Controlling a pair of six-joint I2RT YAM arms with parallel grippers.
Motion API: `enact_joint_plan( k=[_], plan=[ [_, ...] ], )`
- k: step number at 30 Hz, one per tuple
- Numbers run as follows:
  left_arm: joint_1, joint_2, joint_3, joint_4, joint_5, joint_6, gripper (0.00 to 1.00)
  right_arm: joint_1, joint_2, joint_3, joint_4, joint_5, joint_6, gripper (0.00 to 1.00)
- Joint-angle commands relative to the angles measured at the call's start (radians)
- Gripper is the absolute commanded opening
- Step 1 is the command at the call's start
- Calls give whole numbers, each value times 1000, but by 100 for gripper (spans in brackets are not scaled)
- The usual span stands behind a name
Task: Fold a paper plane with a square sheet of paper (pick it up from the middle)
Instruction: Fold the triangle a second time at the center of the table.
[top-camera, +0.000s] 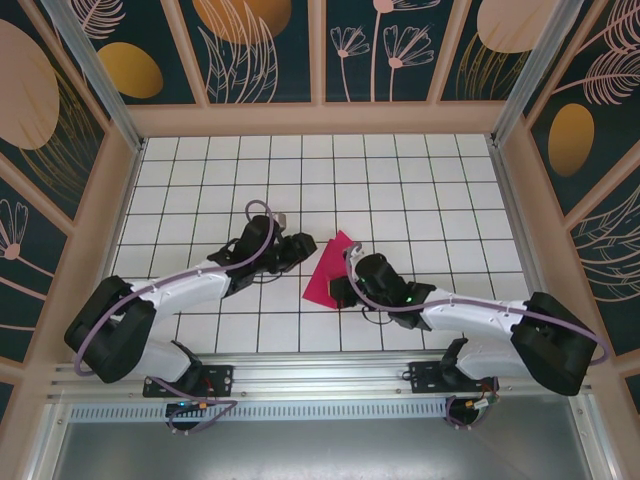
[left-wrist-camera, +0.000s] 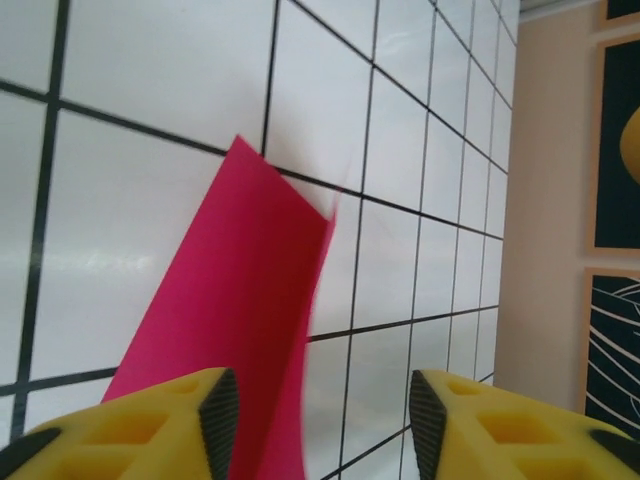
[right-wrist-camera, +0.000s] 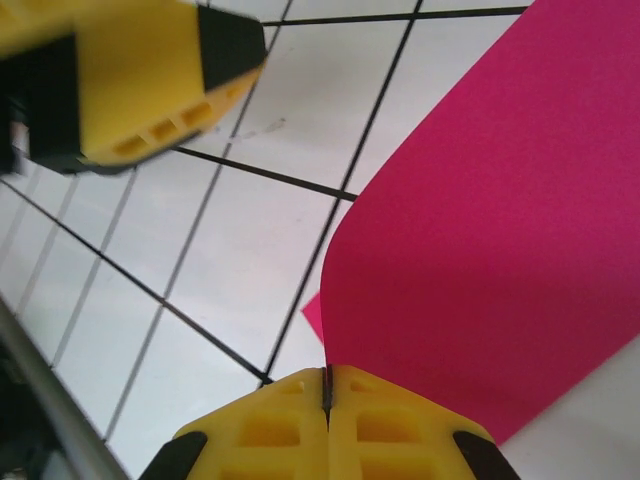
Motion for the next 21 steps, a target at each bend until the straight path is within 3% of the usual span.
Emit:
enact_joint_plan(
  k=[1,8,16,21],
  plan=[
    [2,-2,-29,-17,26,32,43,-30,-16,-28,120,-131,32,0],
    [1,27,-88,19,121,32,25,-70,22,-66,192,-163,78,0],
    [-14,76,-112,8,131,21,14,-74,68,-72,203,-130,101,0],
    [-31,101,-120,50,147,-3,13,-74,78,-76,199,-131,107,0]
  ],
)
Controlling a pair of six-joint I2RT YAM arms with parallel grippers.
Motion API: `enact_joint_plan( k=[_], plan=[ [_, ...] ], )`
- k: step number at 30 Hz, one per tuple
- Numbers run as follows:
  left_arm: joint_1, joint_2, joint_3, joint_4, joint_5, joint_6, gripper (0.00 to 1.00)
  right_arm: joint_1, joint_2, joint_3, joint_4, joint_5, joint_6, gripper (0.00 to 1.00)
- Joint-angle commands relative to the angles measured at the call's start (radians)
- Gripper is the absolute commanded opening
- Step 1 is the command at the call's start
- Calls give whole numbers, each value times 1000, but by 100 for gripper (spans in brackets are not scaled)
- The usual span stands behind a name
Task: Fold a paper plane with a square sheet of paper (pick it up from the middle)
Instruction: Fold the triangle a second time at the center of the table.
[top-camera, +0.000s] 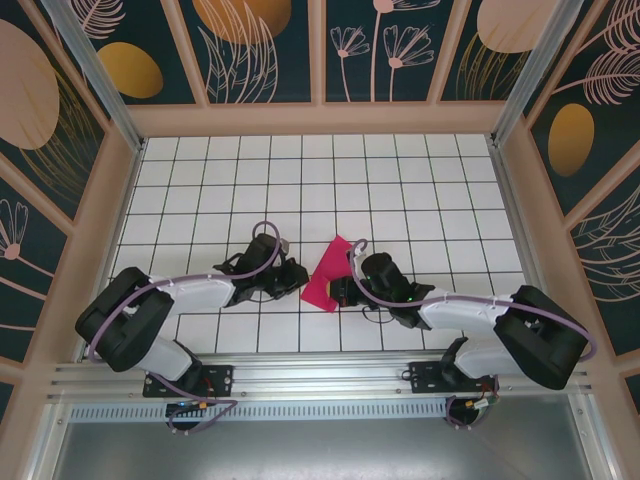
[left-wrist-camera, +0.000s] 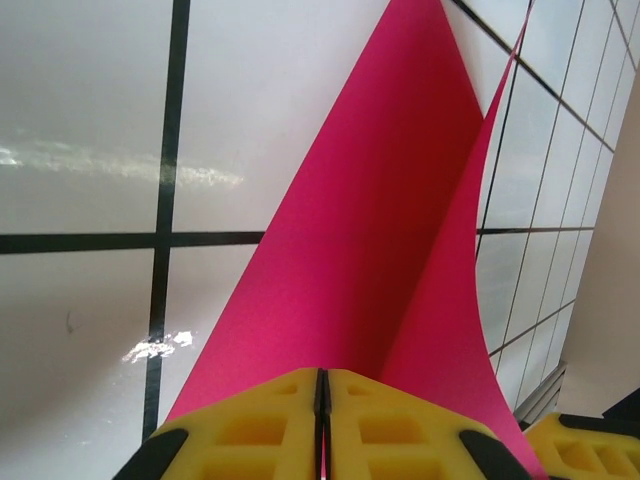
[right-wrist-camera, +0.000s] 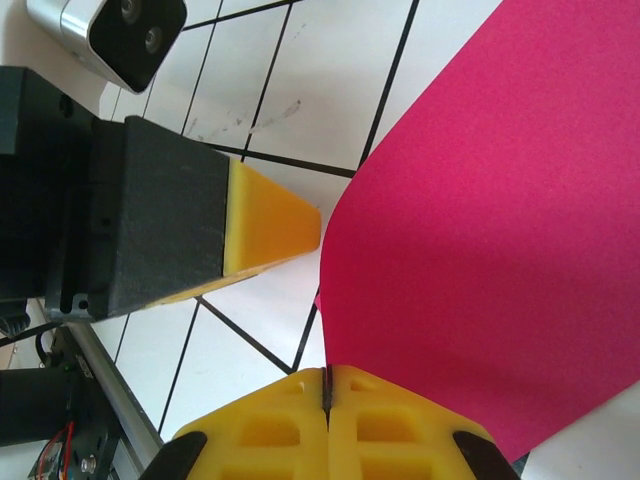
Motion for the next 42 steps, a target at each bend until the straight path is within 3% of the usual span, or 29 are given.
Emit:
enact_joint_plan(
  k=[1,13,21,33,42],
  plan=[
    [-14,30,-2,37,26,-16,12,-7,7,-15,40,7,17,0],
    [-47,165,67,39,16,-12,7,-10,24,-13,36,8,11,0],
    [-46,165,36,2,-21,13,7,-70,89,53,-141,-29,-46,0],
    [-46,186,49,-18,-23,40,8,-100,218,216,-351,47,-174,0],
    [-47,187,52,-27,-20,45,8,-100,268,278,-405,58,-212,0]
  ],
)
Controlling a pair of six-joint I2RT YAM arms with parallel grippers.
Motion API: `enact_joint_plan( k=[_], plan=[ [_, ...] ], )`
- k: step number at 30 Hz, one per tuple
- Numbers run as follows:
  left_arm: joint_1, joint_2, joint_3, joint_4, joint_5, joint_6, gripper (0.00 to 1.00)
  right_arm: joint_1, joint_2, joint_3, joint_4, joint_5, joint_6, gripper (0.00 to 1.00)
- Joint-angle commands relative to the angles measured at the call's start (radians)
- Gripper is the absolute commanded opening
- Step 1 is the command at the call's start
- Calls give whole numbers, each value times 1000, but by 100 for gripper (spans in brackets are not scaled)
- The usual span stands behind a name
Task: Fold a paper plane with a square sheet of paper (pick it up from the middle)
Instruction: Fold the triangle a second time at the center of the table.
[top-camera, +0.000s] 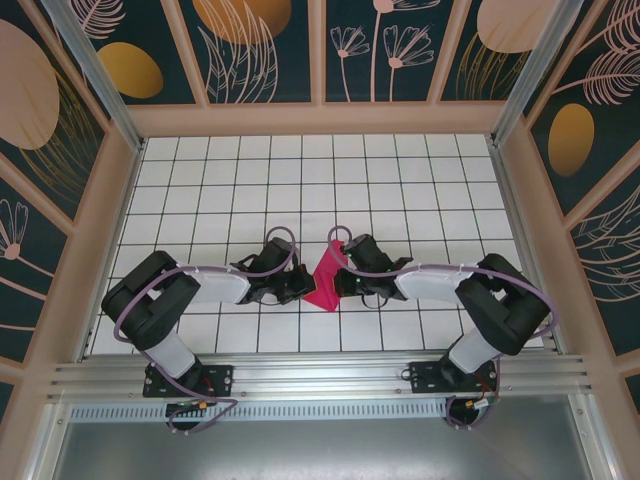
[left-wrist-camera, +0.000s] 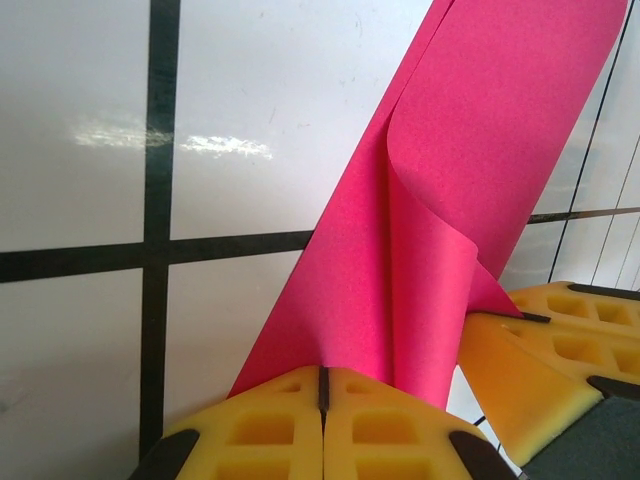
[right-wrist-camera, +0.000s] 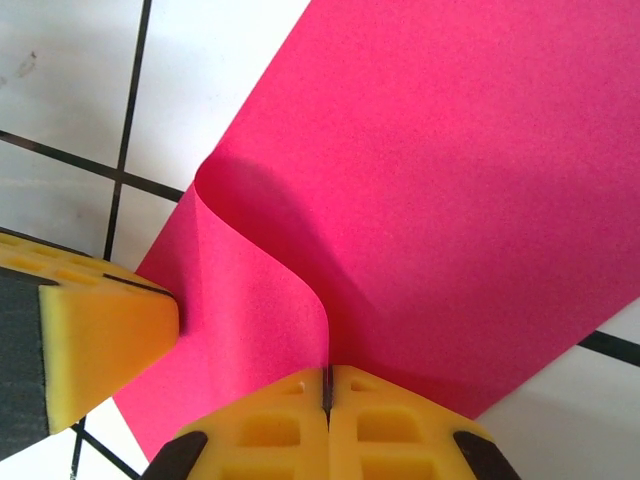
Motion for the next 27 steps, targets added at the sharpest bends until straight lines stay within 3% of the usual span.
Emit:
enact_joint_plan(
  k=[1,12,27],
  plan=[
    [-3,32,5,-46,-16,23,8,-8,0,27,-47,16,-24,0],
    [-4,38,11,-53,-14,33,9,-5,-87,-37,-8,-28,16,0],
    [-4,31,11,-62,-15,39,9,-3,-33,6,-41,15,7,0]
  ],
)
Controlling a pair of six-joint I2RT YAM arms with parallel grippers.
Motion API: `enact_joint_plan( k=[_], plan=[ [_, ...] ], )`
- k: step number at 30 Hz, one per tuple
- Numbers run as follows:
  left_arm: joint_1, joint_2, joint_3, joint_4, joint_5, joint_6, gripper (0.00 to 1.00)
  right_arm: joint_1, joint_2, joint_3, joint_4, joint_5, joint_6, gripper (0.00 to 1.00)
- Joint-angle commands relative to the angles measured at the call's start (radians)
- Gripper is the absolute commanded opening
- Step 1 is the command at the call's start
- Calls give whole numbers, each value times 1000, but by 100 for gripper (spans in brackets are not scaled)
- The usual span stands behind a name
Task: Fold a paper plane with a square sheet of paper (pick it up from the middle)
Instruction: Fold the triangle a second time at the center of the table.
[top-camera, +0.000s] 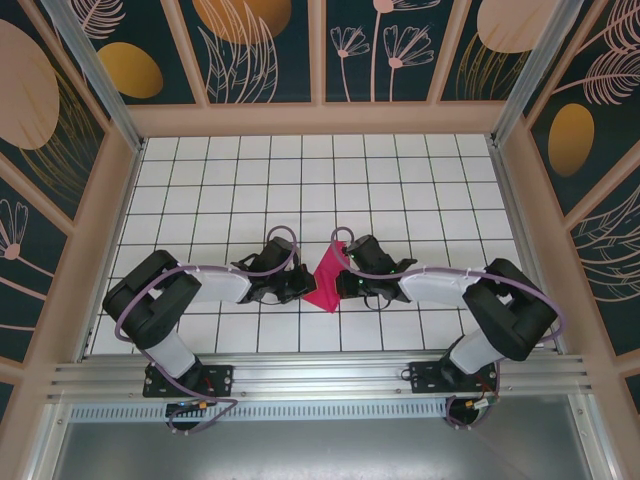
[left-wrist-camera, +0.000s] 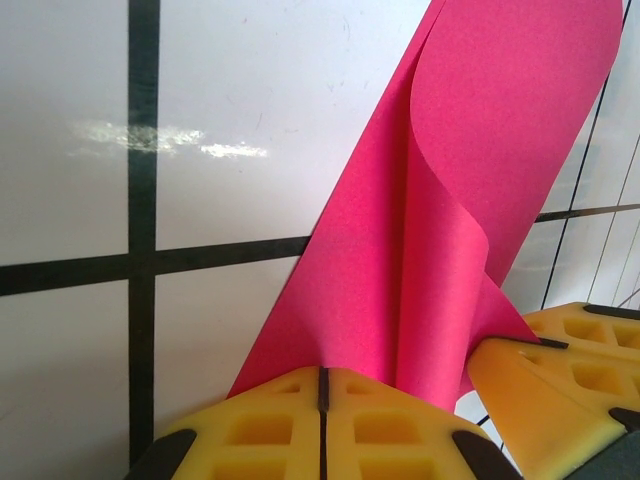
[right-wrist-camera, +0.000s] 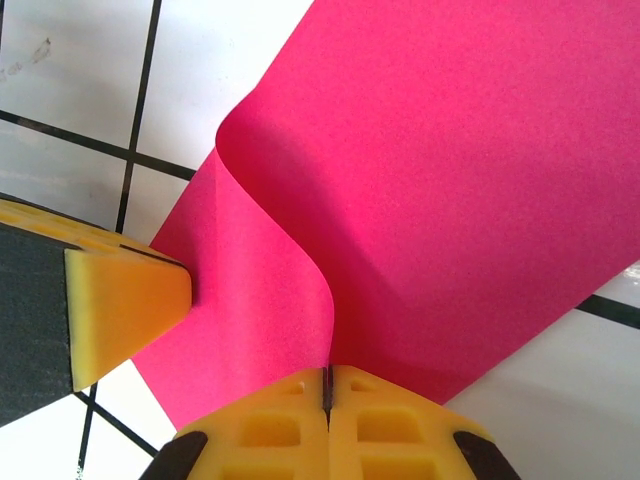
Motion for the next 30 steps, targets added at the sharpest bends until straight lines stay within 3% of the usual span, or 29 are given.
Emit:
enact_joint_plan(
  k=[1,30],
  plan=[
    [-3,22,2,-58,-16,23,9,-3,18,27,-23,29,4,0],
    [-4,23,-1,-59,-13,33,10,1,76,45,-51,58,0,0]
  ],
)
